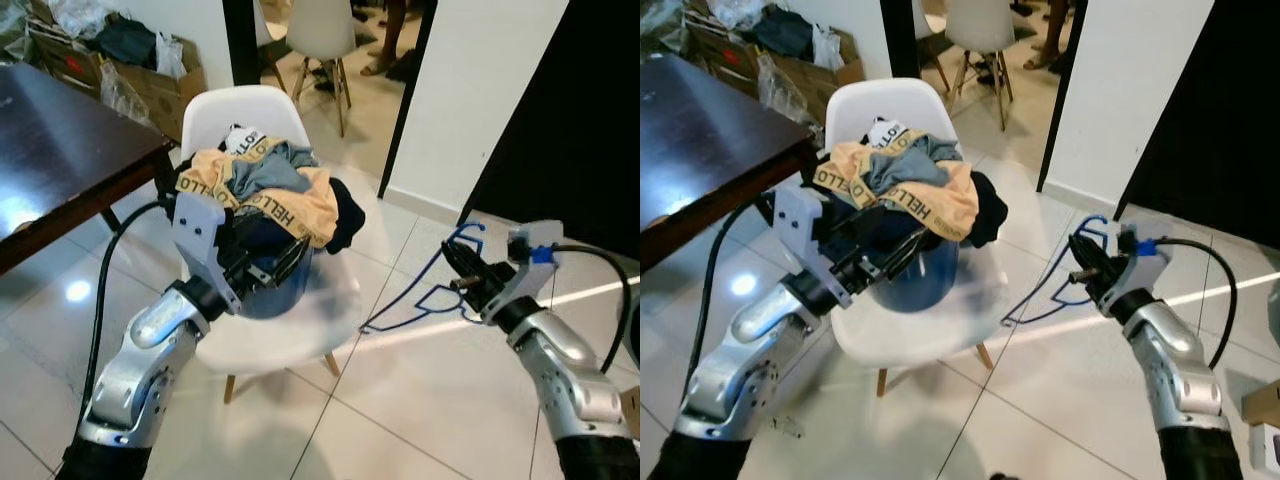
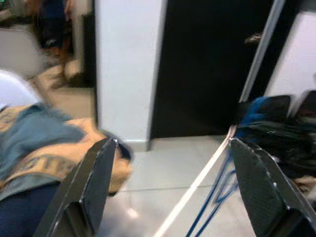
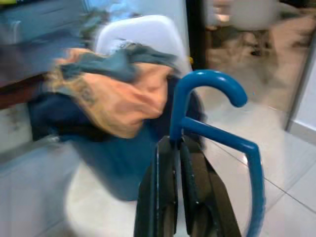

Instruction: Hang hanger

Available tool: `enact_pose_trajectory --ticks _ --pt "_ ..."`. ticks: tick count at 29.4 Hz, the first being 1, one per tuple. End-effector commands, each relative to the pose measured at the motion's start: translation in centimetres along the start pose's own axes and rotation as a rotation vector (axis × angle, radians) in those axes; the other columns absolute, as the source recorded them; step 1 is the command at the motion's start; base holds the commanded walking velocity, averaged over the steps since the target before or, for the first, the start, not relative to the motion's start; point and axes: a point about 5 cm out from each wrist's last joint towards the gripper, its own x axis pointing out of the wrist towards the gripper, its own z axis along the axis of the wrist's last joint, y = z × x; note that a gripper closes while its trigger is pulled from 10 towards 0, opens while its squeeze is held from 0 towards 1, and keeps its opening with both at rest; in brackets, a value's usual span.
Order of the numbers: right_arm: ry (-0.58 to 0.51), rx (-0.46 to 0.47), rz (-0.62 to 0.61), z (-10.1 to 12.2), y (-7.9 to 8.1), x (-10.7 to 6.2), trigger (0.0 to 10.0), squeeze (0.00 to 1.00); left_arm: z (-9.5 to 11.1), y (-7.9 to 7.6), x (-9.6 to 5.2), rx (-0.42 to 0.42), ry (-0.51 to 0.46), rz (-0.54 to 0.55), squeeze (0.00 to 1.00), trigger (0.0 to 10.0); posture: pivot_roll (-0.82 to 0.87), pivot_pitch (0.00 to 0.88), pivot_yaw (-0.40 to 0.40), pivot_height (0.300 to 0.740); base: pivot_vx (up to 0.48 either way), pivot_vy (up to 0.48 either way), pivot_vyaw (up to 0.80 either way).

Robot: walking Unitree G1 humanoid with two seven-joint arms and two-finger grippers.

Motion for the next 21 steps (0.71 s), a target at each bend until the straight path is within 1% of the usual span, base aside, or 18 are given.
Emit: enact_pose_trajectory --ticks 1,2,3,4,5,6,7,8,9,10,13,15,16,17,18,19,20,21 --pt "-0.046 0.015 0.123 2.4 0.3 -0.4 10.0 0.00 0.8 -0.8 -0.3 -0.053 0.002 -0.105 0.00 10.0 0.02 0.145 -0.019 0.740 0.000 0.000 0.00" --pt "-0.046 0.015 0.123 2.4 0.3 -0.4 10.0 0.00 0.8 -0.8 -0.3 -0.053 0.002 -0.105 0.00 10.0 0.02 0.145 -0.019 0.740 0.000 0.000 0.00" --pt "-0.073 0.002 0.221 4.5 0.7 -0.6 10.0 0.00 1.4 -1.5 -0.8 -0.071 0.009 -0.205 0.00 10.0 0.01 0.142 -0.019 0.740 0.000 0.000 0.00" --pt "-0.073 0.002 0.221 4.5 0.7 -0.6 10.0 0.00 1.4 -1.5 -0.8 -0.071 0.009 -0.205 0.00 10.0 0.01 0.142 -0.019 0.740 0.000 0.000 0.00" --pt "-0.099 -0.011 0.303 6.1 1.3 -0.6 10.0 0.00 1.6 -2.1 -1.4 -0.068 0.043 -0.297 0.00 10.0 0.01 0.139 -0.022 0.740 0.000 0.000 0.00" --pt "-0.099 -0.011 0.303 6.1 1.3 -0.6 10.0 0.00 1.6 -2.1 -1.4 -0.068 0.043 -0.297 0.00 10.0 0.01 0.139 -0.022 0.740 0.000 0.000 0.00" --pt "-0.124 -0.026 0.363 7.3 1.9 -0.5 10.0 0.00 1.7 -2.5 -2.0 -0.048 0.077 -0.374 0.00 10.0 0.01 0.137 -0.022 0.740 0.000 0.000 0.00" --pt "-0.124 -0.026 0.363 7.3 1.9 -0.5 10.0 0.00 1.7 -2.5 -2.0 -0.048 0.077 -0.374 0.00 10.0 0.01 0.137 -0.022 0.740 0.000 0.000 0.00" --pt "-0.145 -0.033 0.404 8.1 2.4 -0.4 10.0 0.00 1.6 -2.7 -2.4 -0.031 0.104 -0.418 0.00 10.0 0.01 0.138 -0.022 0.740 0.000 0.000 0.00" --pt "-0.175 -0.028 0.433 9.0 2.9 -0.3 10.0 0.00 1.8 -2.6 -2.6 -0.002 0.121 -0.432 0.00 10.0 0.01 0.138 -0.022 0.740 0.000 0.000 0.00" --pt "-0.245 0.003 0.485 11.0 4.2 0.2 10.0 0.00 2.4 -2.1 -2.1 0.087 0.120 -0.407 0.00 10.0 0.02 0.137 -0.022 0.740 0.000 0.000 0.00" --pt "-0.257 0.011 0.498 11.3 4.6 0.3 10.0 0.00 2.5 -1.9 -1.8 0.119 0.116 -0.389 0.00 10.0 0.02 0.137 -0.022 0.740 0.000 0.000 0.00" --pt "-0.252 0.007 0.526 11.4 5.1 0.3 10.0 0.00 2.5 -1.4 -1.3 0.190 0.122 -0.343 0.00 10.0 0.02 0.138 -0.021 0.740 0.000 0.000 0.00" --pt "-0.252 0.007 0.526 11.4 5.1 0.3 10.0 0.00 2.5 -1.4 -1.3 0.190 0.122 -0.343 0.00 10.0 0.02 0.138 -0.021 0.740 0.000 0.000 0.00" --pt "-0.247 0.004 0.548 11.5 5.6 0.2 10.0 0.00 2.5 -1.1 -0.9 0.243 0.126 -0.309 0.00 10.0 0.02 0.138 -0.021 0.740 0.000 0.000 0.00" --pt "-0.238 0.005 0.566 11.7 5.8 0.1 10.0 0.00 2.6 -0.9 -0.7 0.276 0.132 -0.291 0.00 10.0 0.02 0.138 -0.021 0.740 0.000 0.000 0.00" --pt "-0.236 0.017 0.602 11.9 6.4 -0.1 10.0 0.00 2.4 -0.1 -0.1 0.363 0.138 -0.202 0.00 10.0 0.02 0.139 -0.020 0.740 0.000 0.000 0.00" --pt "-0.236 0.020 0.610 11.9 6.6 -0.1 10.0 0.00 2.4 0.1 0.0 0.382 0.139 -0.181 0.00 10.0 0.02 0.139 -0.020 0.740 0.000 0.000 0.00"
